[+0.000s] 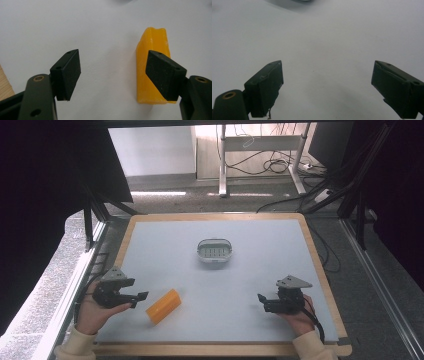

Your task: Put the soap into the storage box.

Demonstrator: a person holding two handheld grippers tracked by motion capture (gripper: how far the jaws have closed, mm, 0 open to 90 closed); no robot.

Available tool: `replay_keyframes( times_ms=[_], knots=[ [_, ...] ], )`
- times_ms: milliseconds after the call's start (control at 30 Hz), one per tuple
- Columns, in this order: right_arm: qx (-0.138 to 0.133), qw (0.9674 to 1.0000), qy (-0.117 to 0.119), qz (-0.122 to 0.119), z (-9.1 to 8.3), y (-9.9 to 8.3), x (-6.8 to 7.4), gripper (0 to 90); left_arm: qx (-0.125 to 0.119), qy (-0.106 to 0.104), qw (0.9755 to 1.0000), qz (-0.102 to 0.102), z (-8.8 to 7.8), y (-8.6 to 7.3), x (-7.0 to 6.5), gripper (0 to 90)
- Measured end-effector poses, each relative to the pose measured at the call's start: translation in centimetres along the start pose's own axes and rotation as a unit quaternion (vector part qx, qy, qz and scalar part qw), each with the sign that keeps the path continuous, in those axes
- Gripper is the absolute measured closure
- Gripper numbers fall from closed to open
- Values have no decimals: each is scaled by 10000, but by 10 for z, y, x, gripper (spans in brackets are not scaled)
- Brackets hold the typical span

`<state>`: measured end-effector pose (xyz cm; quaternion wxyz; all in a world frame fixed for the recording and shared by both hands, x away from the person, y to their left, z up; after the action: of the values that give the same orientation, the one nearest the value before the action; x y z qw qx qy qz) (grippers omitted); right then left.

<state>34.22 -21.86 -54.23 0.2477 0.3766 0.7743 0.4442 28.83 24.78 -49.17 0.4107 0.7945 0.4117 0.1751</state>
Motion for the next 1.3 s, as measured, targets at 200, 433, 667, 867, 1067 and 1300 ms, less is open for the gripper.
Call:
replay_keyframes(
  times_ms=[200,433,667,867,1067,1300],
  knots=[
    [-10,10000,-2,-3,0,0,0,112,-36,9,10000,35,-3,4,-2,273],
    [18,10000,2,-10,1,-1,1,114,-13,-48,10000,76,-4,10,-8,266],
    [49,10000,-6,-20,1,-1,0,117,19,-172,9996,238,-3,19,-20,255],
    [54,10000,3,-14,1,-1,1,121,96,-257,9993,247,-1,20,-25,255],
    [84,10000,-34,-3,1,-2,0,123,263,-297,9986,339,9,21,-33,254],
    [97,9999,-35,-23,1,-2,0,123,541,-285,9972,436,22,18,-41,254]
  ],
)
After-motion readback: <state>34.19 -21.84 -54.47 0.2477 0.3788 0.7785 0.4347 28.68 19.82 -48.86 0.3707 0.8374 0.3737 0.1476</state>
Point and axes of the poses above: each handheld gripper's, and its own axes: z roughly forward along the jaws, y roughly out of its top, x roughly to its left, the point moved 5 cm from there along z, roughly forward along the jaws, and after that the axes turned 9 degrees about -x, right-handed, at the moved point
